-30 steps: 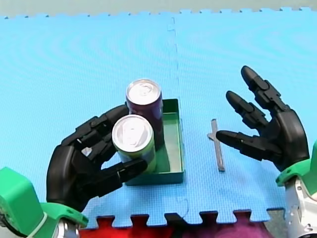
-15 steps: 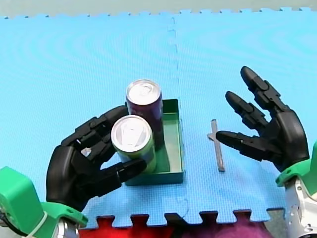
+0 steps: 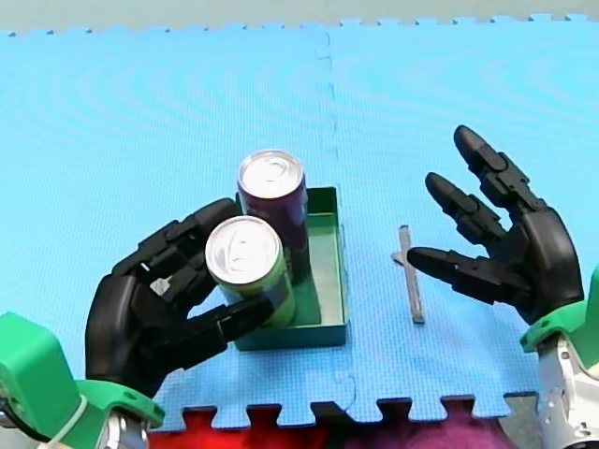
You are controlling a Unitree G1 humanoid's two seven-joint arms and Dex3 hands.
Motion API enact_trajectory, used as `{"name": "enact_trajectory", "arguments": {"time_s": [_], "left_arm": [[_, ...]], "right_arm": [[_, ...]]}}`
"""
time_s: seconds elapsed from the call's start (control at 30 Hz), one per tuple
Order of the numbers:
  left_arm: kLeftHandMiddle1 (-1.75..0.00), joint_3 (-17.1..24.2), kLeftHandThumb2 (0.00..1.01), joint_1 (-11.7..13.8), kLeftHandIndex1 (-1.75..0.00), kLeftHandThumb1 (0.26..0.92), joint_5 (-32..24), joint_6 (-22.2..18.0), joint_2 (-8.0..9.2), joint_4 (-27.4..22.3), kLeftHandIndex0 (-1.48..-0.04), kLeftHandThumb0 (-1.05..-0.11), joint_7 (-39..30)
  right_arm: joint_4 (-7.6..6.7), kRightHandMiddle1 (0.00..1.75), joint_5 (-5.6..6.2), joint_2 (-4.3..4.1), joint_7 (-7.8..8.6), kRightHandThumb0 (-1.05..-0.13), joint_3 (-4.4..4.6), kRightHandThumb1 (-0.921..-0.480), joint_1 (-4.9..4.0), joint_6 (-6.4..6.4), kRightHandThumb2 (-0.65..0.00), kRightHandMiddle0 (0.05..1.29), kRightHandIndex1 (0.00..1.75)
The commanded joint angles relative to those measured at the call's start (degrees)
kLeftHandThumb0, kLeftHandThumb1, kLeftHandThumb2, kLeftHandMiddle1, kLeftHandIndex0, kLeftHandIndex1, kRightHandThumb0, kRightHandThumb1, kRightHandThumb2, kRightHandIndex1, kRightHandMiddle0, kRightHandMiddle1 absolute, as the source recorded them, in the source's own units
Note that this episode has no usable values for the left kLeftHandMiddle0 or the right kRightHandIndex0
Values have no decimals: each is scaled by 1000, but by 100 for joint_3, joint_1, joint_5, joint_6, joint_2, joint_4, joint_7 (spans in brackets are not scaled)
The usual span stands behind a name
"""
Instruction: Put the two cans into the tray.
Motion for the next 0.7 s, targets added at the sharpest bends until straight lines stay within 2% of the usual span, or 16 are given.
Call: {"name": "enact_trajectory", "arguments": {"time_s": [0.0,0.1,0.23,0.5,0.67], "left_arm": [[0,-92,0,42,1,699,97,63,-59,-200,-800,-488,48],[0,-199,-1,75,1,636,419,187,29,-337,-716,-530,196],[0,-275,0,121,0,587,672,355,102,-488,-590,-590,299],[0,-408,0,252,0,575,748,968,323,-1069,-494,-666,191],[0,-466,0,307,0,574,783,1117,417,-1231,-456,-693,136]], "right_arm": [[-2,1,-1,-16,-20,-590,-8,-684,13,-3,-1,295,3],[-4,2,-7,-18,-41,-594,-6,-685,10,0,-1,297,4],[-25,2,-19,-13,-89,-598,0,-685,15,12,0,301,5],[-60,3,-34,-19,-152,-598,15,-686,22,37,0,306,6],[-67,2,-34,-18,-159,-595,20,-686,18,56,0,307,5]]}}
